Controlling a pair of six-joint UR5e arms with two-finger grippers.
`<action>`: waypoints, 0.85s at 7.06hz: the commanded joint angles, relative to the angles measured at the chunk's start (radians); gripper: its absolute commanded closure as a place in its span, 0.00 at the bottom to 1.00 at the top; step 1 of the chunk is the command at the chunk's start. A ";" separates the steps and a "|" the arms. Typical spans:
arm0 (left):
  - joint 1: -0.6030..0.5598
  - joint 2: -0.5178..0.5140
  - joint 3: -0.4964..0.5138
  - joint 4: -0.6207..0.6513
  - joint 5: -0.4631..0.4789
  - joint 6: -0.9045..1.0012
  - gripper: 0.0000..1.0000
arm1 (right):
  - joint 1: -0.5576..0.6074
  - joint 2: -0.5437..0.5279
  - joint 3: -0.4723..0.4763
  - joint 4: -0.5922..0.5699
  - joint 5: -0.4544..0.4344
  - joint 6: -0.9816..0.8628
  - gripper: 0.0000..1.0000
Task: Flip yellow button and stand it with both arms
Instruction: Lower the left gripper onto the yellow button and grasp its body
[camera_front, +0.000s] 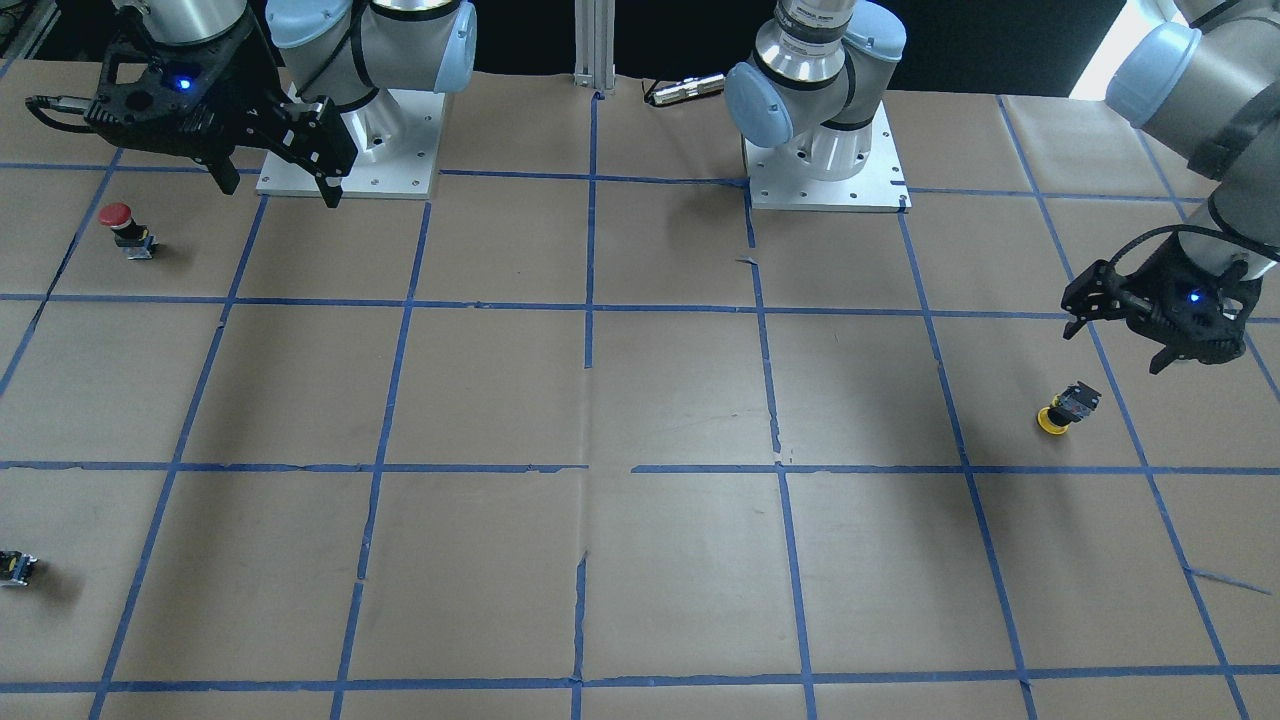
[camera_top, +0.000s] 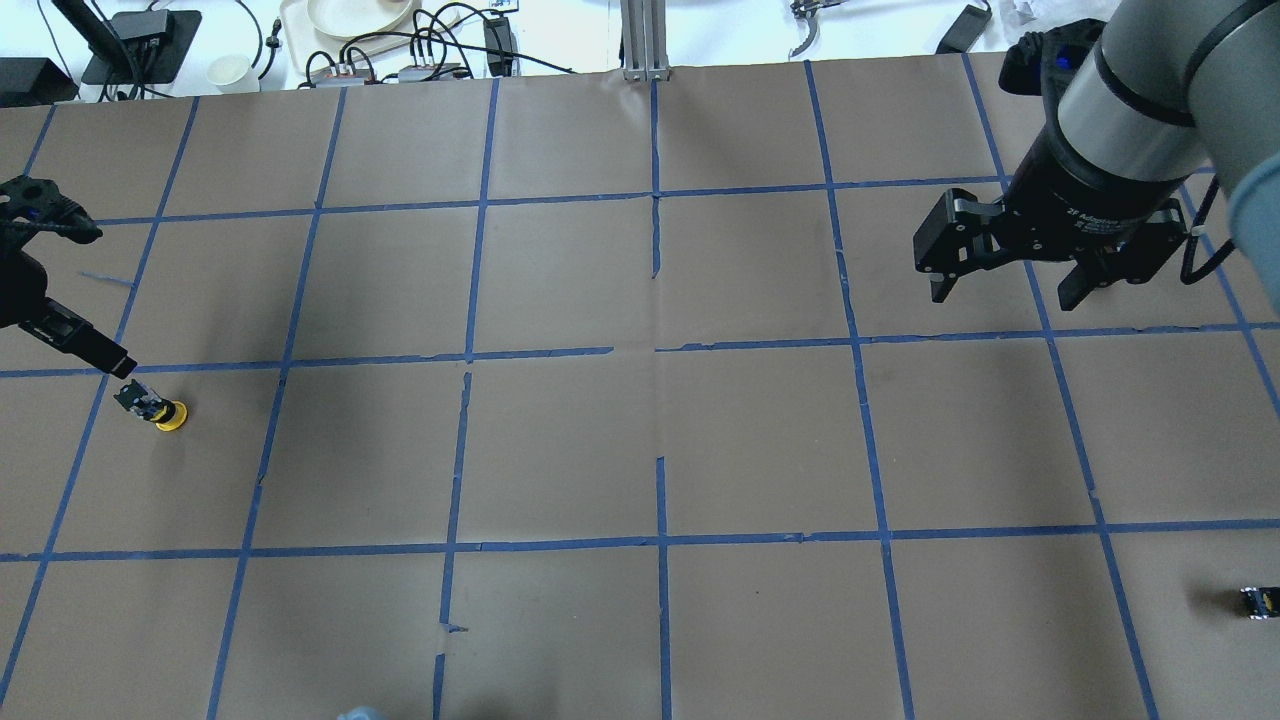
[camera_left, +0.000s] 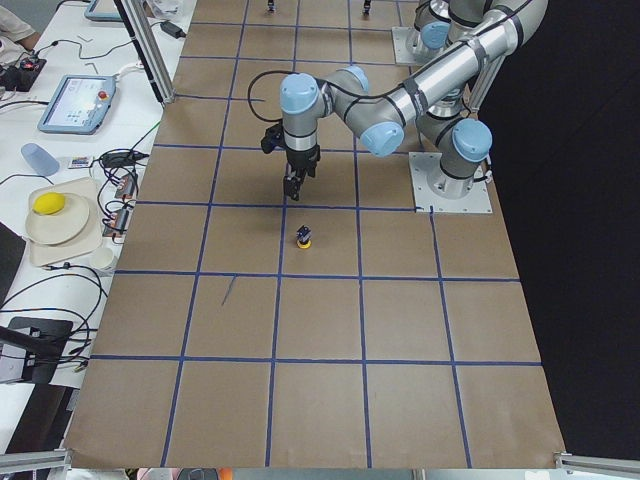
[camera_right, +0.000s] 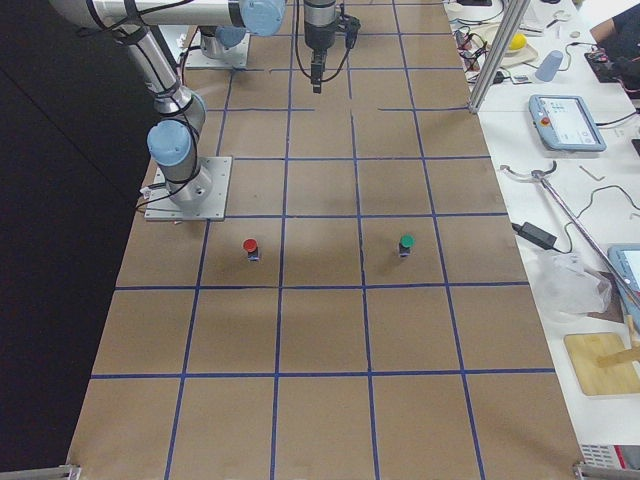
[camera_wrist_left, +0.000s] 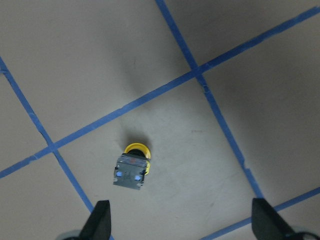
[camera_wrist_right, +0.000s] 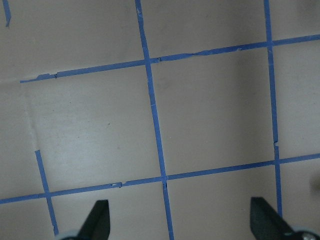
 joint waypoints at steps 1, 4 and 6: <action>0.063 -0.071 -0.015 0.063 -0.056 0.117 0.00 | 0.000 -0.001 0.004 0.000 0.001 0.007 0.00; 0.094 -0.179 -0.024 0.121 -0.089 0.217 0.00 | 0.000 -0.001 0.004 -0.001 0.001 0.003 0.00; 0.094 -0.193 -0.050 0.144 -0.086 0.219 0.02 | 0.000 -0.001 0.005 -0.001 0.001 0.009 0.00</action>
